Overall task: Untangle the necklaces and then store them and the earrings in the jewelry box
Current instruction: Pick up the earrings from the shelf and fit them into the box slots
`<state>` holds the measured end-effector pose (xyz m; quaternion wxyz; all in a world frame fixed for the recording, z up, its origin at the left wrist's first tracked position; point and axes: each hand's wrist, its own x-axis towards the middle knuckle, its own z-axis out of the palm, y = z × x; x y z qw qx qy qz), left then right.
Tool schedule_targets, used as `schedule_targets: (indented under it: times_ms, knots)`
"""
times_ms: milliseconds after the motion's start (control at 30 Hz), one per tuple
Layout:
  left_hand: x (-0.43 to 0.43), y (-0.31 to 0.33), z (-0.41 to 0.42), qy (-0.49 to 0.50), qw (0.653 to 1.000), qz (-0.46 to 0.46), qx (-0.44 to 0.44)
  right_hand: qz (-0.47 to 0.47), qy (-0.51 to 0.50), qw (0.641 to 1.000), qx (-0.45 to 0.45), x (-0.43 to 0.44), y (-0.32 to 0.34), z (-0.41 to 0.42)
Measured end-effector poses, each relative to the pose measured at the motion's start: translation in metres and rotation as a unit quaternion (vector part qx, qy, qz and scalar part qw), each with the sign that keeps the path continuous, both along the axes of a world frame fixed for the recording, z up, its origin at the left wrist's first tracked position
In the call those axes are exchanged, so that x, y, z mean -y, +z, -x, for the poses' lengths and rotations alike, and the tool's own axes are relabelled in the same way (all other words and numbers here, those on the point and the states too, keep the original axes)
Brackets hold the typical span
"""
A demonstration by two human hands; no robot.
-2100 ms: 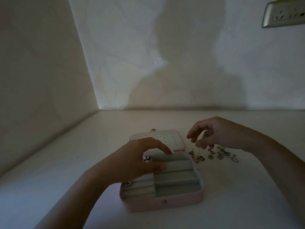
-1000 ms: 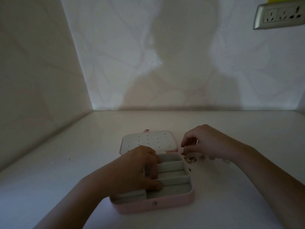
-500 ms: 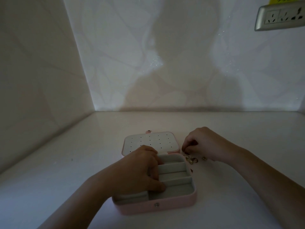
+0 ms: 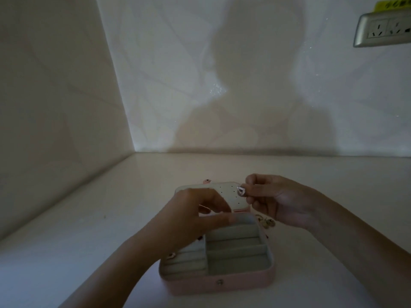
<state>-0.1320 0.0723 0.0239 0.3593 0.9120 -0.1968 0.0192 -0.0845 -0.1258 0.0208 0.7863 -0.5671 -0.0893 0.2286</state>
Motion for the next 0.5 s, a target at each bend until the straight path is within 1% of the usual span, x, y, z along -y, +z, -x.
schedule_targets:
  times_ms: [67, 100, 167, 233, 367, 500]
  knots:
    - [0.001, 0.002, -0.001, 0.023, 0.992, 0.125, 0.012, -0.029, 0.020, 0.999, -0.024, -0.007, -0.002, 0.005]
    - [0.001, 0.002, -0.002, 0.022, 0.985, 0.170, 0.012, -0.035, 0.026, 0.999, -0.029, -0.010, -0.003, 0.006]
    - [0.001, 0.001, -0.002, 0.006, 0.974, 0.224, 0.010, -0.034, 0.032, 0.998, -0.029, -0.015, -0.005, 0.008]
    - [0.002, 0.000, -0.003, -0.009, 0.970, 0.242, 0.015, -0.027, 0.031, 0.999, -0.021, -0.018, -0.008, 0.009]
    - [0.000, -0.001, -0.003, -0.012, 0.968, 0.246, 0.038, -0.003, 0.012, 1.000, 0.020, -0.021, -0.010, 0.009]
    - [-0.004, 0.003, -0.001, -0.024, 0.969, 0.246, 0.018, 0.016, 0.001, 0.998, 0.063, -0.024, -0.012, 0.012]
